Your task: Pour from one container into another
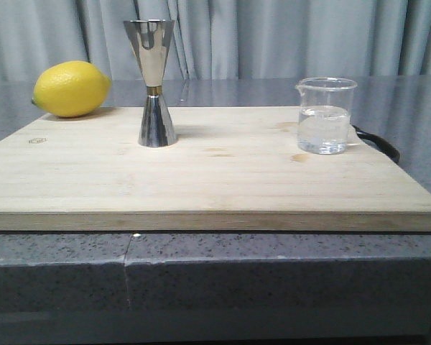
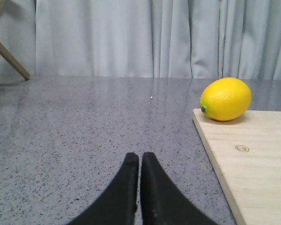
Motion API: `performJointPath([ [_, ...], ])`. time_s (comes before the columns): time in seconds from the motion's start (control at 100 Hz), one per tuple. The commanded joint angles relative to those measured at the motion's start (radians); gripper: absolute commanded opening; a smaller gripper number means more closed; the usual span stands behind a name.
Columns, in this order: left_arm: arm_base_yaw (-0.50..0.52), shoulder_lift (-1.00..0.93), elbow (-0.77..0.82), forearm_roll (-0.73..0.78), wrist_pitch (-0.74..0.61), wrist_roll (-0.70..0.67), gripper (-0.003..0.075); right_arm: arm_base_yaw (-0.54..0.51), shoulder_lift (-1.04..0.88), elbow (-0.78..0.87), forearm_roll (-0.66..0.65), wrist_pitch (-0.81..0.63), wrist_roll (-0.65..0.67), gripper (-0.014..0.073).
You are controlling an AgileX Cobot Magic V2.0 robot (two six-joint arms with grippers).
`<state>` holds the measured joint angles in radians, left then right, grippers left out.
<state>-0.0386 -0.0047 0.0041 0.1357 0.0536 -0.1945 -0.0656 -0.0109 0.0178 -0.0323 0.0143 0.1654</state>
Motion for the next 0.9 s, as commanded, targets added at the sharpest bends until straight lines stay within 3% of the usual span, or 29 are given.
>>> performJointPath([
  [0.0, -0.009, -0.024, 0.036, -0.047, -0.118, -0.002, -0.0019, 0.001, -0.016, 0.022, -0.01, -0.131, -0.004, -0.0075],
  [0.14, -0.009, -0.024, 0.036, -0.279, -0.19, -0.002, -0.0019, 0.001, -0.016, 0.022, 0.055, -0.308, 0.007, -0.0075],
  [0.26, -0.009, -0.024, 0.022, -0.525, -0.233, -0.002, -0.0019, 0.001, -0.016, -0.005, 0.073, -0.42, 0.244, -0.0075],
  [0.33, -0.011, -0.024, -0.018, -0.585, -0.181, -0.002, -0.002, 0.001, -0.006, -0.079, 0.073, -0.274, 0.319, -0.0075],
  [0.44, -0.04, 0.003, -0.146, -0.582, -0.003, 0.002, -0.002, 0.001, 0.066, -0.253, 0.067, 0.089, 0.328, -0.0075],
  [0.52, -0.069, 0.065, -0.24, -0.58, 0.087, 0.064, -0.002, 0.013, 0.172, -0.384, 0.058, 0.225, 0.242, -0.0075],
  [0.73, -0.177, 0.362, -0.463, -0.582, 0.208, 0.3, -0.0019, 0.127, 0.496, -0.667, 0.06, 0.425, -0.057, -0.0074],
  [0.83, -0.238, 0.49, -0.52, -0.582, 0.192, 0.337, -0.0018, 0.195, 0.642, -0.721, 0.06, 0.411, -0.093, -0.0046],
  [0.89, -0.278, 0.564, -0.535, -0.582, 0.167, 0.368, -0.0014, 0.233, 0.704, -0.73, 0.06, 0.395, -0.093, 0.0023],
])
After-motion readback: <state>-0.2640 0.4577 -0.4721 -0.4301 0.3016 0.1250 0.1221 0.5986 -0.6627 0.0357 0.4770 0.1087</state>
